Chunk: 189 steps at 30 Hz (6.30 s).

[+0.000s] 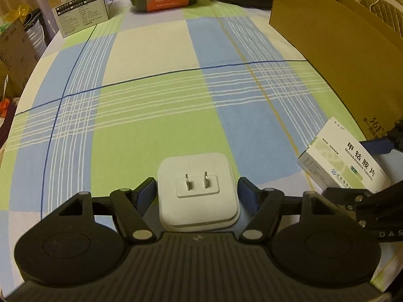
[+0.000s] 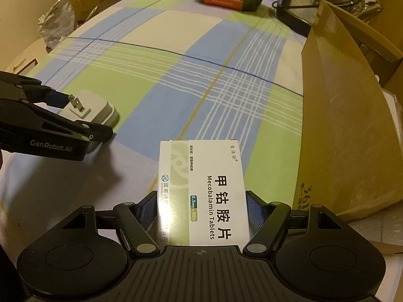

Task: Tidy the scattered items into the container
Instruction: 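Carry the medicine box and white plug over the cardboard box with both tools, then lower the white plug into the box and open the left tool, then lower the medicine box into the box and open the right tool, then withdraw both tools from the cardboard box back over the table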

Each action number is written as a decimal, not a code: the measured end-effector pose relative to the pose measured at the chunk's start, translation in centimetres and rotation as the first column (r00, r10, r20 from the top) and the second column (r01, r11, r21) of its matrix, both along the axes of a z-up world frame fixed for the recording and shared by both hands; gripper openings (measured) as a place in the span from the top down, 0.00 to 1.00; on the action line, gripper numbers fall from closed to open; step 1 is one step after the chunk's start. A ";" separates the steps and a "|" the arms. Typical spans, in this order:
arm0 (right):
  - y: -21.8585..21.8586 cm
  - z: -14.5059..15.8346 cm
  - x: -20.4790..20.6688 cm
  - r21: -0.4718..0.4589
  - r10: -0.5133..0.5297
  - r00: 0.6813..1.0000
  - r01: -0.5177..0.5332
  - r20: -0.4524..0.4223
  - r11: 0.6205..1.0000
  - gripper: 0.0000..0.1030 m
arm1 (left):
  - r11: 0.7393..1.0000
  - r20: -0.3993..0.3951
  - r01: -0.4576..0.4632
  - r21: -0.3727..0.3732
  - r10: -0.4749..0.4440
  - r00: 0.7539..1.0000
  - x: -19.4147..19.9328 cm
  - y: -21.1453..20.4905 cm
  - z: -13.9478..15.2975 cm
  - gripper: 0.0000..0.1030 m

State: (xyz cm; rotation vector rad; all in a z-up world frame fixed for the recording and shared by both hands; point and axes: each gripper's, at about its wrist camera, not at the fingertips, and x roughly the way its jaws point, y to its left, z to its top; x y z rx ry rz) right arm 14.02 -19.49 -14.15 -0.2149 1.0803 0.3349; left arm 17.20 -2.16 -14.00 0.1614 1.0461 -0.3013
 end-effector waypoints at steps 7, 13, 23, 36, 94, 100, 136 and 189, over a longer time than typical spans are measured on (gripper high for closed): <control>0.0 0.1 -1.0 0.003 -0.028 1.000 0.028 -0.012 1.000 0.28 | 1.000 -0.013 -0.003 -0.004 0.003 1.000 -0.6 0.0 0.3 0.41; -0.5 1.0 -1.9 0.010 -0.052 0.999 0.052 -0.017 0.999 0.29 | 1.000 -0.017 -0.001 0.010 0.002 1.000 -1.9 -0.6 1.1 0.41; -1.6 4.9 -3.4 0.038 -0.073 0.996 0.071 0.046 0.997 0.29 | 1.000 0.033 -0.002 0.002 0.002 0.999 -3.8 -1.6 5.1 0.41; -3.0 11.3 -5.9 0.087 -0.106 0.980 0.092 0.170 0.992 0.29 | 0.999 0.114 -0.011 -0.036 0.015 0.993 -7.5 -2.0 11.1 0.41; -21.5 16.7 -4.2 0.138 -0.399 0.870 0.375 0.288 0.917 0.29 | 0.952 0.197 0.236 -0.195 -0.198 0.960 -1.1 -22.9 16.6 0.41; -22.2 15.8 -3.2 0.144 -0.407 0.870 0.382 0.276 0.913 0.29 | 0.955 0.181 0.228 -0.189 -0.195 0.964 0.1 -23.8 15.3 0.41; -22.1 13.9 -1.0 0.113 -0.393 0.886 0.377 0.245 0.919 0.29 | 0.973 0.181 0.163 -0.166 -0.133 0.974 0.3 -20.9 14.5 0.29; -23.7 17.8 -11.3 0.174 -0.451 0.875 0.423 0.179 0.889 0.00 | 0.990 0.187 0.036 -0.134 -0.011 0.982 -10.8 -19.3 16.5 0.01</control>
